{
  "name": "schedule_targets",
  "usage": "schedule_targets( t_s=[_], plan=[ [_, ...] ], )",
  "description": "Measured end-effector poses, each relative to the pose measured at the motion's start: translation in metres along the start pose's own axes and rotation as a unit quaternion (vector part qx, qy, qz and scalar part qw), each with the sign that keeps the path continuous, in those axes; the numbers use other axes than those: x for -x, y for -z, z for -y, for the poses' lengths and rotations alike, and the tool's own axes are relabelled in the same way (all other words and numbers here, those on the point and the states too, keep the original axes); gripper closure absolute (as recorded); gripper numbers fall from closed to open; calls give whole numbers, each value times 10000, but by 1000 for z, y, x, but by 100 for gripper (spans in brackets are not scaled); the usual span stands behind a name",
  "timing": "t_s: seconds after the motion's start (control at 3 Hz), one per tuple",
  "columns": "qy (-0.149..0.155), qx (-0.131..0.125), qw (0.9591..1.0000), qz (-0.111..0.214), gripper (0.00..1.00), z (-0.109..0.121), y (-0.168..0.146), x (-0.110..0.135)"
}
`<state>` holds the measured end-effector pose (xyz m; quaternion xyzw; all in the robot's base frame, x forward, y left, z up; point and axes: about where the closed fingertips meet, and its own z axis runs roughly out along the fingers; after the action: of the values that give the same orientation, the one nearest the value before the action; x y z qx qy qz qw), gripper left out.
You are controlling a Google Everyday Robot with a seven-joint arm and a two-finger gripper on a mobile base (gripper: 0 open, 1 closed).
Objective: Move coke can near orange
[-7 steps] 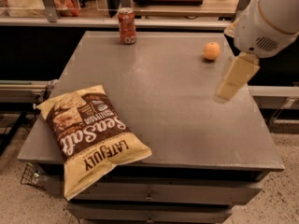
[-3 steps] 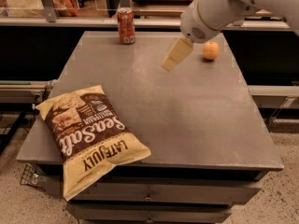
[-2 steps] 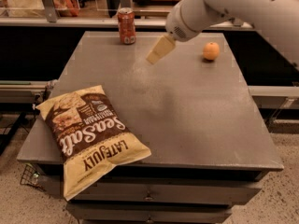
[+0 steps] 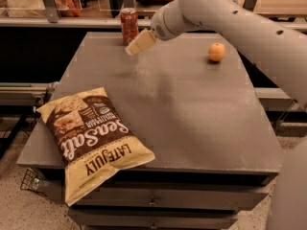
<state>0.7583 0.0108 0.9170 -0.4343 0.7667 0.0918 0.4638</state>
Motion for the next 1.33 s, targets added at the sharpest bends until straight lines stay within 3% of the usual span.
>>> schedule_targets(
  t_s=[0.67,1.33],
  plan=[
    [-761,26,9954,586,0,23,-58,38],
    [-1118,-67,9921,559,0,32,-103,48]
  ],
)
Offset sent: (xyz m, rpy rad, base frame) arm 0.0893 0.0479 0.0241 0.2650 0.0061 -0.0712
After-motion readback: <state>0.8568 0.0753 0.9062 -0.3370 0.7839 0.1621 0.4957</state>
